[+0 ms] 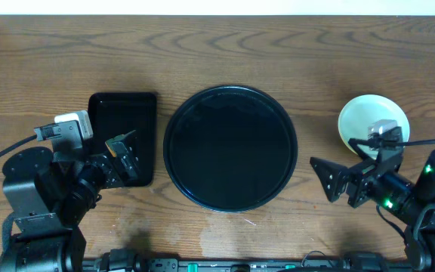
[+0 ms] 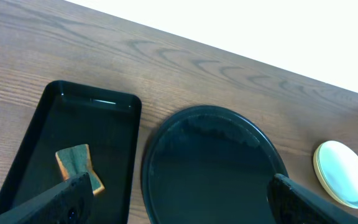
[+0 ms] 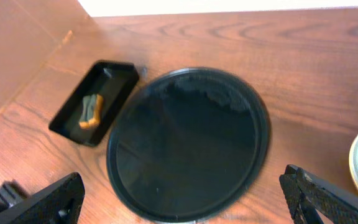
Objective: Clean dirty plates on tray and stack at the side
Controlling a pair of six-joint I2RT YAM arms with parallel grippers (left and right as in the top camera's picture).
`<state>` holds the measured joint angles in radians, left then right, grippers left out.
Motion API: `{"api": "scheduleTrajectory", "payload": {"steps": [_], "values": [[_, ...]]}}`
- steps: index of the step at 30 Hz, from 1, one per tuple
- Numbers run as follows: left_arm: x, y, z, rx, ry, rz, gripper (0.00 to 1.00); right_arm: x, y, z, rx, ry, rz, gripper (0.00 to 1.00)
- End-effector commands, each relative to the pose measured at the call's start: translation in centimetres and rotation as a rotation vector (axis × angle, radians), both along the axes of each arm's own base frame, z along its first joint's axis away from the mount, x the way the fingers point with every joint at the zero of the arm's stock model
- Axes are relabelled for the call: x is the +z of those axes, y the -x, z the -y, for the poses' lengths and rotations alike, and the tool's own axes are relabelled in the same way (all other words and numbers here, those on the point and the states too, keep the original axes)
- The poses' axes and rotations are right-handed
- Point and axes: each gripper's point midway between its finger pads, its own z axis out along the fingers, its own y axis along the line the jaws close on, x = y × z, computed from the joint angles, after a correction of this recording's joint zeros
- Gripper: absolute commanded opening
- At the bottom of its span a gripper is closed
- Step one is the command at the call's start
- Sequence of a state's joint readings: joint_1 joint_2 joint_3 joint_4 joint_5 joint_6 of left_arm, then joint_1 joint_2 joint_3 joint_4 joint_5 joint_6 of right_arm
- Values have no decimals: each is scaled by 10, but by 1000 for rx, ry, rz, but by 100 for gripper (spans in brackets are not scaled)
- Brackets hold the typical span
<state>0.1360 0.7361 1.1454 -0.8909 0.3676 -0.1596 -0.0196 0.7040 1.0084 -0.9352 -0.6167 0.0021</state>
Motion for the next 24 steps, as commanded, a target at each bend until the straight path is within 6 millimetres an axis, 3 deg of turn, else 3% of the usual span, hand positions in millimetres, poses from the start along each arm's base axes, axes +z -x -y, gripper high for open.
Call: {"api": "scheduleTrajectory", "payload": {"steps": [1, 5, 7, 14, 24], "values": [[4, 0, 0, -2, -1, 9, 91, -2, 1, 8, -18, 106, 52, 99], [4, 0, 0, -2, -1, 9, 91, 4, -5, 25, -93, 226, 208, 99], [4, 0, 0, -2, -1, 9, 91, -3, -4, 28, -92, 271, 297, 99], [4, 0, 0, -2, -1, 9, 91, -73, 13, 32, -114, 279, 351, 99], [4, 0, 0, -2, -1, 9, 91, -140, -11, 29, -118, 256, 492, 99]]}}
